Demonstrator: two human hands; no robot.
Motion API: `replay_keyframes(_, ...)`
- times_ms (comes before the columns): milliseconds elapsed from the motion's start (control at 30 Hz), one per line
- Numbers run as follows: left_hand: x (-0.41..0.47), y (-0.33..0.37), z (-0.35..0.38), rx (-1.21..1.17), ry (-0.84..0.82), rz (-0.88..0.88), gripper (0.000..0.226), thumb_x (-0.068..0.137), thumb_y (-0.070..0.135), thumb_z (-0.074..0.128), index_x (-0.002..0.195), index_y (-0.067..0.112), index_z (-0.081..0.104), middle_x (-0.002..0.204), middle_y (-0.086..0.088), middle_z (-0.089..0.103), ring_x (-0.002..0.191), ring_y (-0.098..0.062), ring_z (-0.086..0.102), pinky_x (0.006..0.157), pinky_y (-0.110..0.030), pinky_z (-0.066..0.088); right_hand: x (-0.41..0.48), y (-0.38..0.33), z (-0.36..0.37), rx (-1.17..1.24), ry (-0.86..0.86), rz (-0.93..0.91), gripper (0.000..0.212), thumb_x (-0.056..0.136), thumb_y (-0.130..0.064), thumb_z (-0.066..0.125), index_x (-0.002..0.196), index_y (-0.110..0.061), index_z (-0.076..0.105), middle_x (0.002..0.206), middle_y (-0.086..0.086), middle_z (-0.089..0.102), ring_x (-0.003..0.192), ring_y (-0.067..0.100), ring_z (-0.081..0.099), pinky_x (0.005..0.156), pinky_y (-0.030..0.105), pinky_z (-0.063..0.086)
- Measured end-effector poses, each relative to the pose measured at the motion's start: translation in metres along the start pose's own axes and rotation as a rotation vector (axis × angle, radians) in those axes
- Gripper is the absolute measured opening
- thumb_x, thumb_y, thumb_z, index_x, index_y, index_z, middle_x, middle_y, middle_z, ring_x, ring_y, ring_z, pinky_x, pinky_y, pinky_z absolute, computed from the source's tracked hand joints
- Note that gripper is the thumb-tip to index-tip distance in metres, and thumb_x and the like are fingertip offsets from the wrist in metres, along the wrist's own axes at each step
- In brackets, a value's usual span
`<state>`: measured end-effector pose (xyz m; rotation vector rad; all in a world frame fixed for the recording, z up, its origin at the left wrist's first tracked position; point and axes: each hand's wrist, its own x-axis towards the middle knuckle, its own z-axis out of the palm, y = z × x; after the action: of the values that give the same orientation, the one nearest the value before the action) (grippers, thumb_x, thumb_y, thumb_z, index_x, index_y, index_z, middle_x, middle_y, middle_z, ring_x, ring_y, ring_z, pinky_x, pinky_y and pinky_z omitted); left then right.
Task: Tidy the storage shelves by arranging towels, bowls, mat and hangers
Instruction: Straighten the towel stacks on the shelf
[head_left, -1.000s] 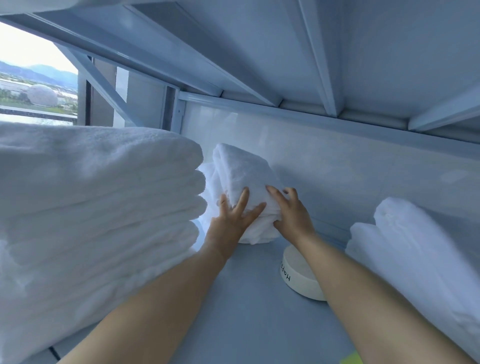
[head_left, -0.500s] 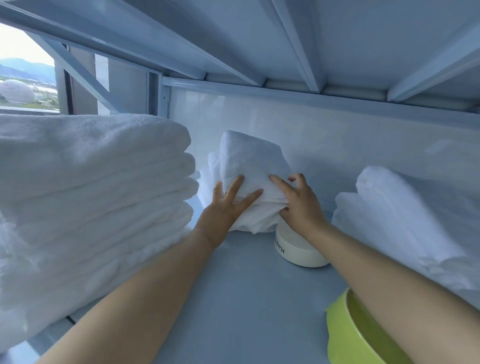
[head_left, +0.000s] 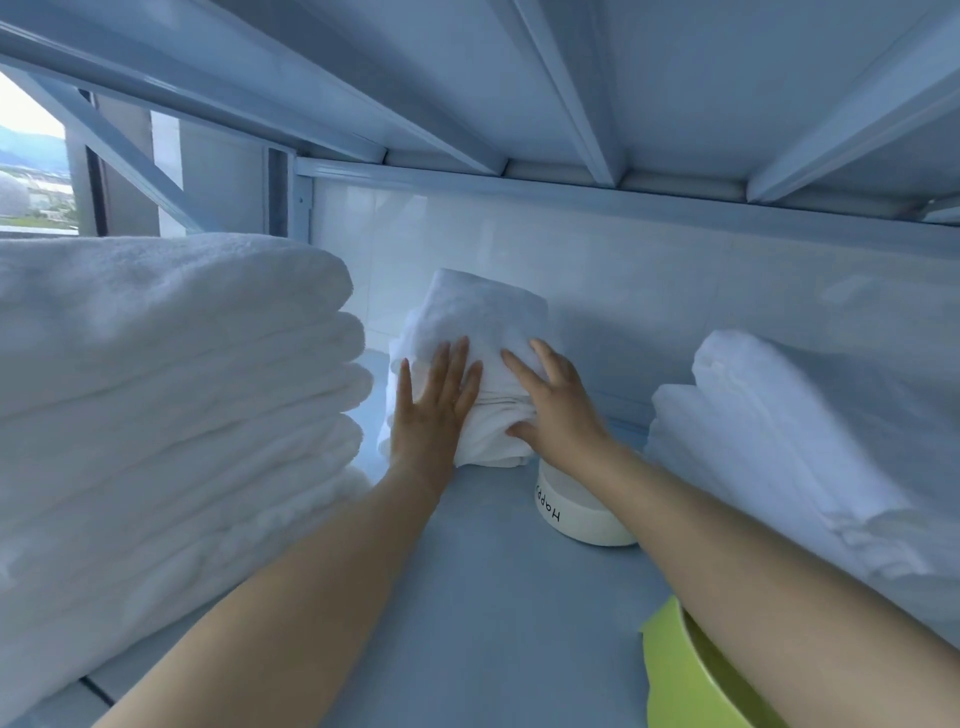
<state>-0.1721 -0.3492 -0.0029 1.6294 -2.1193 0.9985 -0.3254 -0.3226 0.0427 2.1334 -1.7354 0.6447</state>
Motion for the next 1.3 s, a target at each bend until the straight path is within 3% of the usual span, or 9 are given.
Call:
replay_keyframes(100, 0.014, -0.006, 0.002, -0.062, -0.097, 0.013, 0.087, 0.095, 0.021, 0.046, 0.141, 0.013, -0.027, 0.151, -0.012, -0.030, 0.141, -0.031, -0.018, 0.116, -0.050, 0.007, 0.002, 0.000, 0.001, -0.019, -0.061, -0.033, 0.082, 0.079, -0.021, 0.072, 0.146, -0.028, 0.025, 0.157, 0.004, 0.003, 0.141, 0.026, 0.011, 0.115, 0.035, 0.019)
replay_keyframes(233, 0.030, -0.019, 0.006, -0.039, -0.168, -0.003, 0.092, 0.093, 0.022, 0.050, 0.141, 0.015, -0.028, 0.150, -0.010, -0.032, 0.141, -0.028, -0.020, 0.116, -0.050, 0.003, 0.007, -0.001, -0.001, -0.039, -0.098, -0.090, 0.078, 0.082, -0.014, 0.068, 0.147, -0.024, 0.025, 0.157, 0.001, 0.006, 0.141, 0.024, 0.016, 0.113, 0.032, 0.020)
replay_keyframes(367, 0.026, -0.006, 0.012, -0.072, -0.059, -0.013, 0.089, 0.093, 0.021, 0.047, 0.140, 0.006, -0.026, 0.151, -0.015, -0.029, 0.140, -0.030, -0.022, 0.113, -0.051, -0.004, 0.015, 0.002, -0.002, -0.048, -0.038, -0.029, 0.088, 0.081, -0.016, 0.070, 0.149, -0.025, 0.013, 0.155, 0.001, 0.011, 0.134, 0.029, 0.025, 0.107, 0.033, 0.028)
replay_keyframes(467, 0.024, 0.002, 0.021, -0.212, 0.028, 0.039, 0.089, 0.094, 0.011, 0.043, 0.135, 0.010, -0.036, 0.150, -0.016, -0.029, 0.142, -0.033, -0.016, 0.115, -0.046, 0.008, 0.019, 0.004, 0.002, -0.014, -0.087, 0.041, 0.096, 0.078, -0.023, 0.074, 0.149, -0.030, 0.009, 0.157, 0.003, -0.001, 0.137, 0.030, 0.026, 0.109, 0.035, 0.028)
replay_keyframes(567, 0.028, -0.004, 0.023, -0.254, -0.003, 0.068, 0.097, 0.091, 0.004, 0.046, 0.130, 0.023, -0.041, 0.150, -0.019, -0.027, 0.142, -0.037, -0.013, 0.115, -0.044, 0.019, 0.021, 0.001, 0.009, 0.058, -0.096, 0.044, 0.097, 0.075, -0.020, 0.076, 0.148, -0.034, 0.013, 0.157, 0.003, -0.007, 0.134, 0.030, 0.036, 0.104, 0.033, 0.034)
replay_keyframes(767, 0.037, -0.021, 0.021, -0.221, -0.191, -0.064, 0.118, 0.081, 0.013, 0.065, 0.128, 0.023, -0.043, 0.146, -0.014, -0.038, 0.140, -0.032, -0.023, 0.115, -0.051, 0.007, 0.024, -0.003, 0.009, 0.122, -0.132, -0.029, 0.095, 0.071, -0.019, 0.079, 0.145, -0.035, 0.023, 0.158, -0.005, 0.001, 0.134, 0.025, 0.038, 0.102, 0.033, 0.039)
replay_keyframes(900, 0.028, -0.006, 0.015, -0.389, -0.118, -0.016, 0.119, 0.078, 0.032, 0.067, 0.136, 0.018, -0.036, 0.147, -0.012, -0.038, 0.138, -0.031, -0.027, 0.114, -0.050, 0.001, 0.022, 0.009, -0.003, 0.064, -0.103, -0.033, 0.091, 0.077, -0.016, 0.073, 0.148, -0.030, 0.017, 0.156, -0.006, 0.011, 0.134, 0.022, 0.037, 0.103, 0.032, 0.037)
replay_keyframes(1067, 0.026, -0.011, 0.024, -0.266, -0.048, -0.013, 0.098, 0.090, 0.004, 0.048, 0.134, 0.028, -0.036, 0.150, -0.004, -0.034, 0.143, -0.028, -0.016, 0.114, -0.052, 0.009, 0.014, 0.015, -0.007, 0.029, -0.150, -0.021, 0.091, 0.080, -0.016, 0.070, 0.149, -0.027, 0.012, 0.157, -0.005, 0.010, 0.138, 0.021, 0.032, 0.108, 0.033, 0.033)
replay_keyframes(1300, 0.020, 0.006, -0.002, -0.453, -0.167, -0.078, 0.103, 0.084, 0.008, 0.056, 0.142, 0.021, -0.027, 0.148, -0.007, -0.036, 0.142, -0.030, -0.018, 0.114, -0.052, 0.010, -0.012, 0.015, -0.035, -0.001, -0.148, -0.023, 0.084, 0.082, -0.009, 0.064, 0.148, -0.027, 0.015, 0.156, -0.005, 0.015, 0.138, 0.020, 0.030, 0.108, 0.032, 0.033)
